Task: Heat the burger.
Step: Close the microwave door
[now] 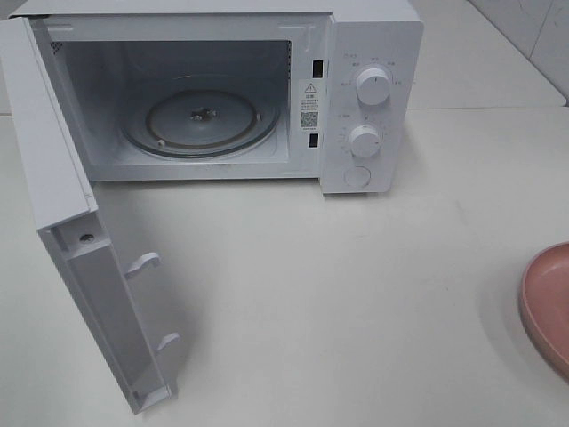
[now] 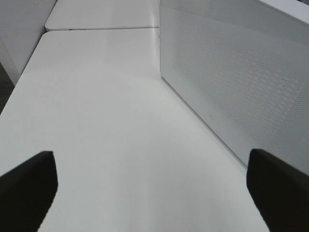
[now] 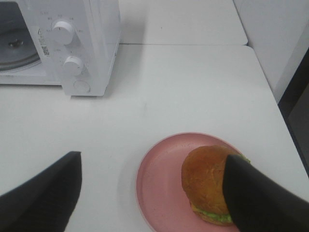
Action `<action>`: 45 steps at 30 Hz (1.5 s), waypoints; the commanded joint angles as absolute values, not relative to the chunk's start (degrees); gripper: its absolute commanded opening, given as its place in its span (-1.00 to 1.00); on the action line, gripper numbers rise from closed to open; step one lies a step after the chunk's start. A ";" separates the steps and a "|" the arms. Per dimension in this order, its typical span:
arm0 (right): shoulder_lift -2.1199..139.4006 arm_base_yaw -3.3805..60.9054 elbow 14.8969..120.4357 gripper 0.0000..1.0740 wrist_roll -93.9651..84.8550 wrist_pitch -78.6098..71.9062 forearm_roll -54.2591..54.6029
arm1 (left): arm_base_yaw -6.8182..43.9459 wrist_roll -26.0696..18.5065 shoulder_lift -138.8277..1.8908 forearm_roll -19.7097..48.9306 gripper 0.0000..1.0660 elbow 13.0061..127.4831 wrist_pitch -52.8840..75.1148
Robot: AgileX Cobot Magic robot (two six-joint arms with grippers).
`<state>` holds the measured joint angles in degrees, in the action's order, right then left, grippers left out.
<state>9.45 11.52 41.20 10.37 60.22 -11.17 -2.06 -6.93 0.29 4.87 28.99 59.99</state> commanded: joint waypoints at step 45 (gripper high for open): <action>-1.78 2.86 28.65 0.42 7.73 57.58 -3.44 | -2.06 -7.16 1.55 4.76 0.87 28.76 59.42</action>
<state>-0.23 3.21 28.71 8.37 57.98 -3.61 -2.06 -6.93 0.29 4.87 28.99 59.99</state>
